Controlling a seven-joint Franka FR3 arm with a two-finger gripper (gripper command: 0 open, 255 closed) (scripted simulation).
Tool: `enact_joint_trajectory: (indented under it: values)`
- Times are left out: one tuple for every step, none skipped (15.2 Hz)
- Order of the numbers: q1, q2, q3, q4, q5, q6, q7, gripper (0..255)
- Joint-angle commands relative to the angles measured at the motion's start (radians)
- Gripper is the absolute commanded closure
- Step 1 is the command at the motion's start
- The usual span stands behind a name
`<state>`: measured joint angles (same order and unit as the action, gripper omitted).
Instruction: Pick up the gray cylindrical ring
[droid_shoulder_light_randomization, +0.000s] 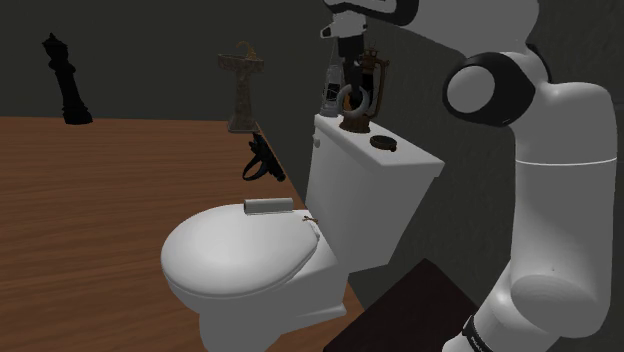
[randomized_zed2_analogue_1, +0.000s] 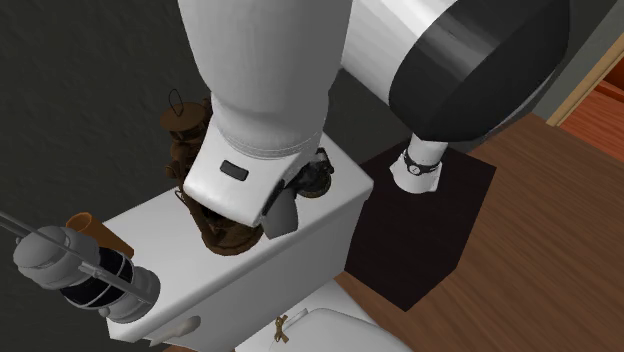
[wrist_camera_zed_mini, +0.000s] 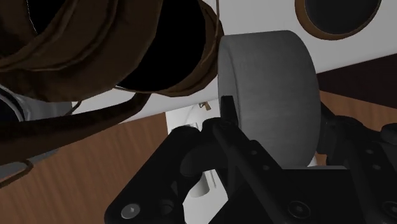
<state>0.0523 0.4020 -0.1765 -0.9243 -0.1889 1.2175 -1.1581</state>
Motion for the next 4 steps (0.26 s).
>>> enact_joint_trajectory:
  values:
    - [-0.006, 0.04, -0.002, 0.092, 0.003, -0.051, -0.014, 255]
    - [-0.01, 0.065, -0.003, 0.146, 0.005, -0.08, -0.022, 255]
    - [-0.011, 0.069, -0.004, 0.156, 0.006, -0.085, -0.023, 255]
    - [-0.011, 0.069, -0.004, 0.156, 0.006, -0.085, -0.023, 255]
